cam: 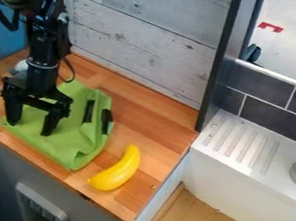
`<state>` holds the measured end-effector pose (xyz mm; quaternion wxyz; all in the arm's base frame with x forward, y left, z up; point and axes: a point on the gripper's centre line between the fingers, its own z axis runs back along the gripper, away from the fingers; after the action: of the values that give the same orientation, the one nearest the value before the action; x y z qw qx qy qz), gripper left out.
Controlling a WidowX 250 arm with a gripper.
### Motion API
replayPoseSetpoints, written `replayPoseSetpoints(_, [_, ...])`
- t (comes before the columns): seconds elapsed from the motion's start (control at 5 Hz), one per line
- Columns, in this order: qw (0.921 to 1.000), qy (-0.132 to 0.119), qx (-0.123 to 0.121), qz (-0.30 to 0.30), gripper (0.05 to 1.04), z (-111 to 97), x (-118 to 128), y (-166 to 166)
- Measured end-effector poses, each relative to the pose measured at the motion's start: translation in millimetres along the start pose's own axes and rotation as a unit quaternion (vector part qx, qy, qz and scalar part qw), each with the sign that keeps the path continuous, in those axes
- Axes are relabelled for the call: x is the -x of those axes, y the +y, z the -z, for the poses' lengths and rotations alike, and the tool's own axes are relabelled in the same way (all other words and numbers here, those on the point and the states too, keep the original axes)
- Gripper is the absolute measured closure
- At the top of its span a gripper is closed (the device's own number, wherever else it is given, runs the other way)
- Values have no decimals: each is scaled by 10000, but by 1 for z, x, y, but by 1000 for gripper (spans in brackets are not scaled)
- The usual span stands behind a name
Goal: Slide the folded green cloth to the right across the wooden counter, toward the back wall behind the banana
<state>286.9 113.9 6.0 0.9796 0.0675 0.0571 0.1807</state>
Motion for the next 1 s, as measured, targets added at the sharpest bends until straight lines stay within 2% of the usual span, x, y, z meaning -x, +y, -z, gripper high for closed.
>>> replayPoseSetpoints(0.2, [9990, -213, 358, 128, 83, -8, -8, -31])
replayPoseSetpoints(0.4, [9967, -455, 604, 293, 83, -22, -21, -56])
replayPoseSetpoints(0.6, [9973, -361, 592, 238, 83, -14, -27, -60])
replayPoseSetpoints(1.0, [9984, -361, 423, 80, 83, -15, -33, -59])
